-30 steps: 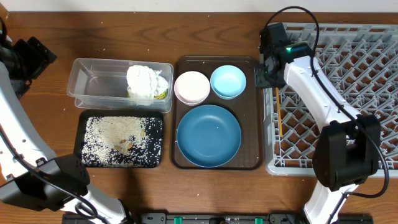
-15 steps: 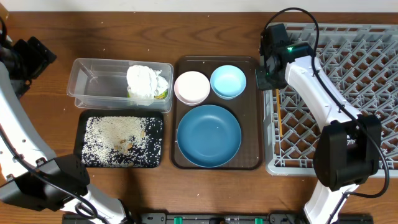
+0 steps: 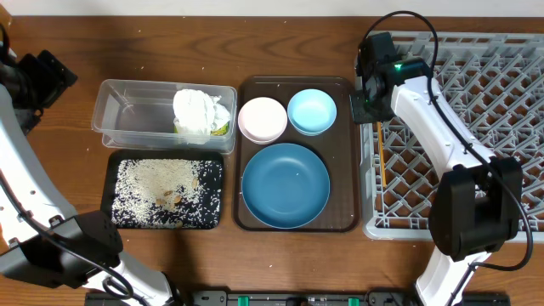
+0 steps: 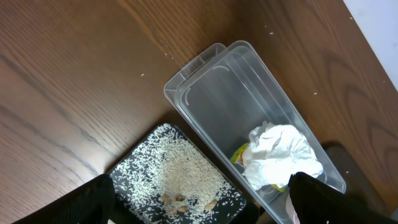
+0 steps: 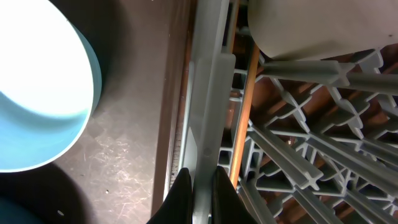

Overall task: Sort waste into correct bins and load items into the dishwasher rack
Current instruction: 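Lower the right gripper onto the light blue bowl rim and grasp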

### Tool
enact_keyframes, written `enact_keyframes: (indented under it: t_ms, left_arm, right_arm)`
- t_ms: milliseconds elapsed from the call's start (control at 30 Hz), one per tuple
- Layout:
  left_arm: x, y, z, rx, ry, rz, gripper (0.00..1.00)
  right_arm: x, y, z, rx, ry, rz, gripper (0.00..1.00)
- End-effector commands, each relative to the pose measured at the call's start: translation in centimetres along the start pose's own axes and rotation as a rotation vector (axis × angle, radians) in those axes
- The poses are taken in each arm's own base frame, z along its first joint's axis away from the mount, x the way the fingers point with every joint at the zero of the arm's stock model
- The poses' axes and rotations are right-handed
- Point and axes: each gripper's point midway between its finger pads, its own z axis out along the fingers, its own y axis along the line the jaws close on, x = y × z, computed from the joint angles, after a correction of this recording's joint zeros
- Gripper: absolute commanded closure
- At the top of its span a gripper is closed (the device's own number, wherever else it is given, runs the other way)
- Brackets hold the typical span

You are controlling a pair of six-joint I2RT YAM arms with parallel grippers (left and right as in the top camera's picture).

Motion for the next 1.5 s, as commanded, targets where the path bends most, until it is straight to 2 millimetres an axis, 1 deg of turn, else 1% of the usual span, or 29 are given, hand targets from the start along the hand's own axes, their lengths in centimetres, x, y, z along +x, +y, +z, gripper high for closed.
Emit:
enact_keyframes:
  t_ms: [0, 333, 433, 467, 500, 600, 667, 767, 867, 900, 1000, 1067, 1300, 1467]
  left_arm:
    - [-0.1, 0.2, 0.1, -0.007, 0.001, -0.005, 0.08]
    - [-0.1, 0.2, 0.1, -0.007, 0.001, -0.005, 0.08]
    - [-0.1, 0.2, 0.1, -0.007, 0.001, -0.005, 0.08]
    - [-0.1, 0.2, 0.1, -0.007, 0.001, -0.005, 0.08]
    - [-0.1, 0.2, 0.1, -0.007, 0.001, -0.005, 0.08]
    - [-0.1, 0.2, 0.1, -0.007, 0.001, -0.005, 0.08]
    - [-0.1, 0.2, 0.1, -0.007, 0.001, -0.005, 0.08]
    - [-0.1, 0.2, 0.1, -0.007, 0.001, -0.005, 0.08]
    - [-0.1, 0.2, 0.1, -0.007, 0.001, -0.005, 0.08]
    - [-0.1, 0.2, 0.1, -0.007, 0.001, -0.005, 0.08]
    - [-0.1, 0.2, 0.1, -0.007, 0.001, -0.005, 0.08]
    - [-0.1, 0.2, 0.1, -0.007, 0.001, -0.005, 0.08]
    - [-0.1, 0.2, 0.1, -0.007, 0.001, -0.005, 0.08]
    - [-0.1, 0.2, 0.1, -0.007, 0.001, -0.005, 0.08]
  right_arm:
    - [0.7, 1.7, 0.2, -0.068, 0.026, -0.068, 0.98]
    - [0.9, 1.9, 0.1, -0.067, 0.032, -0.092, 0.97]
    - [0.9, 1.9, 0.1, -0.068, 0.030, -0.092, 0.91]
    - [0.7, 1.9, 0.1, -0.068, 0.025, -0.091, 0.87]
    - [0.7, 1.9, 0.1, -0.068, 0.022, -0.091, 0.86]
    - [0.1, 2.0, -0.2, -0.071, 0.001, -0.090, 0.77]
    - [-0.7, 2.0, -1.0, -0.074, -0.023, -0.094, 0.75]
    - [-1.7, 2.4, -2.9, -0.091, -0.058, -0.096, 0.72]
    - [-2.2, 3.8, -4.8, -0.156, -0.084, -0.108, 0.69]
    - [-2.3, 4.6, -5.5, -0.187, -0.092, -0.117, 0.68]
    - [-2.1, 6.8, -6.4, -0.259, -0.097, -0.146, 0.67]
    - [-1.7, 8.1, -6.6, -0.284, -0.094, -0.171, 0.67]
    - [-1.2, 12.2, -6.9, -0.303, -0.135, -0.339, 0.73]
    - [-1.1, 13.9, -6.5, -0.273, -0.175, -0.409, 0.72]
